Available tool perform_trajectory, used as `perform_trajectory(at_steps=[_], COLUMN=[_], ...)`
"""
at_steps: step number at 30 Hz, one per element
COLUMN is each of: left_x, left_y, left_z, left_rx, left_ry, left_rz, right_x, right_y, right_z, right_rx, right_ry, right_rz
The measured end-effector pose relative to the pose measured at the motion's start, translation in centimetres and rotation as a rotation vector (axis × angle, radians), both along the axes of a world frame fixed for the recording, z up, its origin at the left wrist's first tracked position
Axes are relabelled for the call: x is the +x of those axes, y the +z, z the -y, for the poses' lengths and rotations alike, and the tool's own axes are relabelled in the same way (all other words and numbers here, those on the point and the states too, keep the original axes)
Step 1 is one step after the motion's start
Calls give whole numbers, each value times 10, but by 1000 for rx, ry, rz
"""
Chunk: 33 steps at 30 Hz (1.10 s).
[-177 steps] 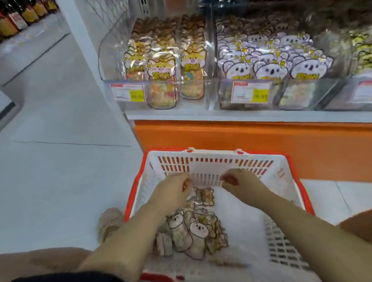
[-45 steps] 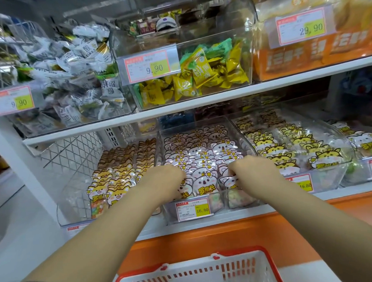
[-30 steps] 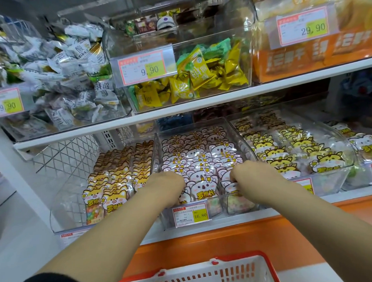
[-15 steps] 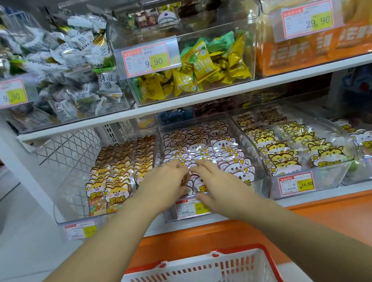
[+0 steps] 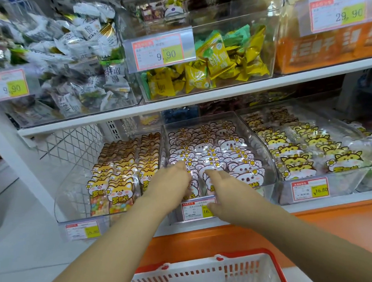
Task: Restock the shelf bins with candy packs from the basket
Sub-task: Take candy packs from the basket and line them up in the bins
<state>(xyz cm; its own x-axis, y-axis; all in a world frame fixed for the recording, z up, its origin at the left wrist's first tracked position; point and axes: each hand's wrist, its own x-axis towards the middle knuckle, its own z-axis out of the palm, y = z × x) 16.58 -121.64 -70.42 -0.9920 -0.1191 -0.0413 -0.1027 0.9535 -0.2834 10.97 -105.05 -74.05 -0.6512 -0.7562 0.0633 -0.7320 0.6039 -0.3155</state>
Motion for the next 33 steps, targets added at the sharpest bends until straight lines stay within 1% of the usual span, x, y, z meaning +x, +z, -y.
perform_trajectory(at_steps=[4, 6, 8, 11, 14, 16, 18, 19, 21, 24, 25, 29, 33], left_x=[-7, -7, -2, 17, 47, 74, 104, 118, 146, 181, 191, 229, 255], left_y=[2, 4, 6, 3, -15, -33, -58, -73, -112, -176, -196, -262, -313], left_z=[2, 2, 1, -1, -5, -10, -14, -16, -17, -16, -15, -9, 5], left_rx=[-29, -51, -47, 43, 173, 250, 326, 363, 451, 655, 690, 714, 644], left_ry=[3, 5, -18, -49, -128, -210, -227, -210, -123, 93, 149, 305, 421], left_rz=[49, 57, 30, -138, -453, -633, -696, -685, -577, -361, -294, -7, 361], right_x=[-15, -17, -12, 2, 20, 38, 57, 66, 85, 103, 107, 123, 131], right_y=[0, -1, -6, -14, -20, -29, -48, -58, -83, -131, -150, -226, -276], right_z=[-3, -8, -14, -25, -34, -39, -42, -43, -45, -46, -46, -52, -53], right_rx=[44, 57, 25, -78, -299, -399, -413, -380, -232, 10, 77, 309, 578], right_ry=[133, 155, 158, 158, 202, 223, 282, 304, 289, 204, 174, 61, 117], right_rz=[53, 34, -29, -117, -269, -331, -341, -300, -144, 94, 160, 462, 710])
